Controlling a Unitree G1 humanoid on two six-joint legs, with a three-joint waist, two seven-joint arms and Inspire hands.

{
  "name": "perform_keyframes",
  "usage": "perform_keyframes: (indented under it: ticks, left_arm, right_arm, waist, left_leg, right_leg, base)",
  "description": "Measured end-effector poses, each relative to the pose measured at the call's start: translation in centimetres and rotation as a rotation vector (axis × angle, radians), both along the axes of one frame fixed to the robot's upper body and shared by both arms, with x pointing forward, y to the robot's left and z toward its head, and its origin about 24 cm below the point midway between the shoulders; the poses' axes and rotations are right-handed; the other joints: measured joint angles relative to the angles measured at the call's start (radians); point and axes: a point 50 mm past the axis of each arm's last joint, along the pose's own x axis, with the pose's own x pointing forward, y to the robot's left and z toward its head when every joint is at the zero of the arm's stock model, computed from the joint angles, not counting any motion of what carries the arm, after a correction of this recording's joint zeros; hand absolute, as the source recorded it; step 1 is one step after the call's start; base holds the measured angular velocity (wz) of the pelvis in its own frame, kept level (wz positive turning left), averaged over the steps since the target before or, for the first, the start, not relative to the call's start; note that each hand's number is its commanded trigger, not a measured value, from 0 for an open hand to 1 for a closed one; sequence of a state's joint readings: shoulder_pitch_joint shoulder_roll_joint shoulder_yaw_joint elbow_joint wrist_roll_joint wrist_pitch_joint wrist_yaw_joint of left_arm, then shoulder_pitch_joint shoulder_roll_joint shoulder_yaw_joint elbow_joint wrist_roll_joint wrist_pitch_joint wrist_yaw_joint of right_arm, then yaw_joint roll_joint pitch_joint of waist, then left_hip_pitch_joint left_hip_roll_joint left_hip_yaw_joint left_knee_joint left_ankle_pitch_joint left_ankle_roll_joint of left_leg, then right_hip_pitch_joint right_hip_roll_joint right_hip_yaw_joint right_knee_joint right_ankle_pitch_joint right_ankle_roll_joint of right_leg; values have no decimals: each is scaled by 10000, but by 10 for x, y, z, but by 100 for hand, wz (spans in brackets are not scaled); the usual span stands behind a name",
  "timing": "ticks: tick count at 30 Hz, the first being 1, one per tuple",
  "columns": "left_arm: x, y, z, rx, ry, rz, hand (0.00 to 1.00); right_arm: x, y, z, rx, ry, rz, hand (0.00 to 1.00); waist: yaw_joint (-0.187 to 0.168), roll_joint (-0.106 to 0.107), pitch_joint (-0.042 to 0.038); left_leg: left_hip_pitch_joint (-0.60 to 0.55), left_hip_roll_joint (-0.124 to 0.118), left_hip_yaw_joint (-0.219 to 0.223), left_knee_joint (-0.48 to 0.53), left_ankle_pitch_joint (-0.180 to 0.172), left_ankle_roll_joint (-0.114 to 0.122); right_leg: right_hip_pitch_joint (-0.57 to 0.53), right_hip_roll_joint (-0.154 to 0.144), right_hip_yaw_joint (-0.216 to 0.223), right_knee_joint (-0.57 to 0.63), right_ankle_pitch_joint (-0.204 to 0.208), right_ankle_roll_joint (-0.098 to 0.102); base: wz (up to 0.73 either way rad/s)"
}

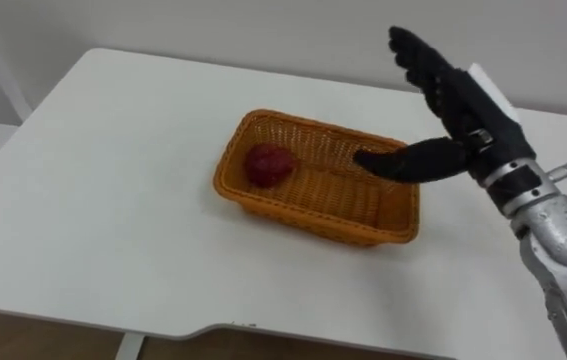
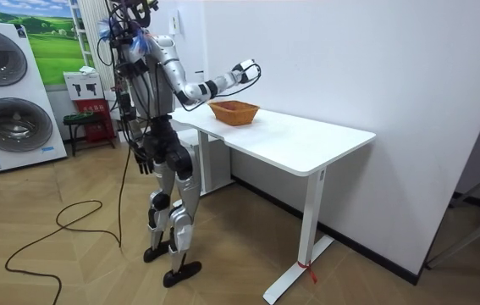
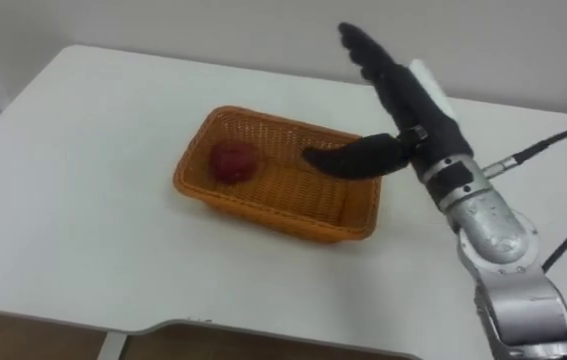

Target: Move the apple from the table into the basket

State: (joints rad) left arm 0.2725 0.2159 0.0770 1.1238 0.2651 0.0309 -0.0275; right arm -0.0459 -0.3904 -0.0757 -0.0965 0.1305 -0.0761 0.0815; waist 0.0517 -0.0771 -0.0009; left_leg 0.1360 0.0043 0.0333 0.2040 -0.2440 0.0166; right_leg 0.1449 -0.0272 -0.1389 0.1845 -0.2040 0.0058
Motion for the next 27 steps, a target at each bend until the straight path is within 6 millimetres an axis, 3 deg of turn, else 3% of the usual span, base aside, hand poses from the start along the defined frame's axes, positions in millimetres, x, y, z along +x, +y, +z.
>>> perform_keyframes:
  ticks: [9, 11, 15, 18, 21, 23, 27]
  left_arm:
    - [-27, 8, 4, 714, 215, 989, 0]
    - [-31, 12, 6, 906, 162, 1399, 0]
    - [-39, 15, 8, 1091, 349, 1720, 0]
    - [-40, 16, 8, 1283, 365, 1875, 0]
    - [-35, 16, 8, 1403, 163, 1975, 0]
    - [-30, 17, 9, 1500, 32, 1982, 0]
    - [-23, 18, 10, 1544, -16, 1921, 0]
  right_arm:
    - [-36, -91, 7, 1493, -1646, -6623, 0]
    - [-55, -117, 7, 1679, -2082, -8669, 0]
    - [-85, -147, -6, 2425, -2279, -11568, 0]
    - [-111, -165, -38, 2890, -1175, -13600, 0]
    - [-133, -177, -71, 4609, 2, -15127, 0]
    - [-159, -185, -104, 5818, 1289, -16611, 0]
    - [-194, -183, -144, 6975, 3086, -18390, 0]
  waist:
    - [-769, 41, 22]
    - [-943, -1, -19]
    - [-1139, -16, -81]
    - [-1268, 0, -73]
    - [-1416, 45, -81]
    - [-1462, 60, -86]
    - [-1649, 176, -73]
  left_leg:
    - [98, 30, 205, -84, 0, 0]
    - [68, 47, 207, -83, -2, -2]
    - [59, 56, 360, -146, -2, -3]
    - [76, 65, 499, -167, -3, -2]
    - [-44, 81, 608, -207, -3, -2]
    - [-70, 81, 605, -184, -3, -2]
    - [-200, 84, 565, -146, -3, -2]
  right_leg:
    - [-57, 32, 127, 36, -2, 3]
    - [-110, 45, 123, 39, -3, 0]
    - [-206, 73, 309, 30, -1, -1]
    - [-255, 92, 466, 52, 1, 2]
    - [-429, 105, 573, 177, 4, 5]
    - [-454, 104, 569, 195, 4, 4]
    - [-552, 100, 528, 205, 1, 0]
  base:
    - [-7]
    - [0]
    - [-12]
    - [-16]
    - [-12]
    - [0]
    - [2]
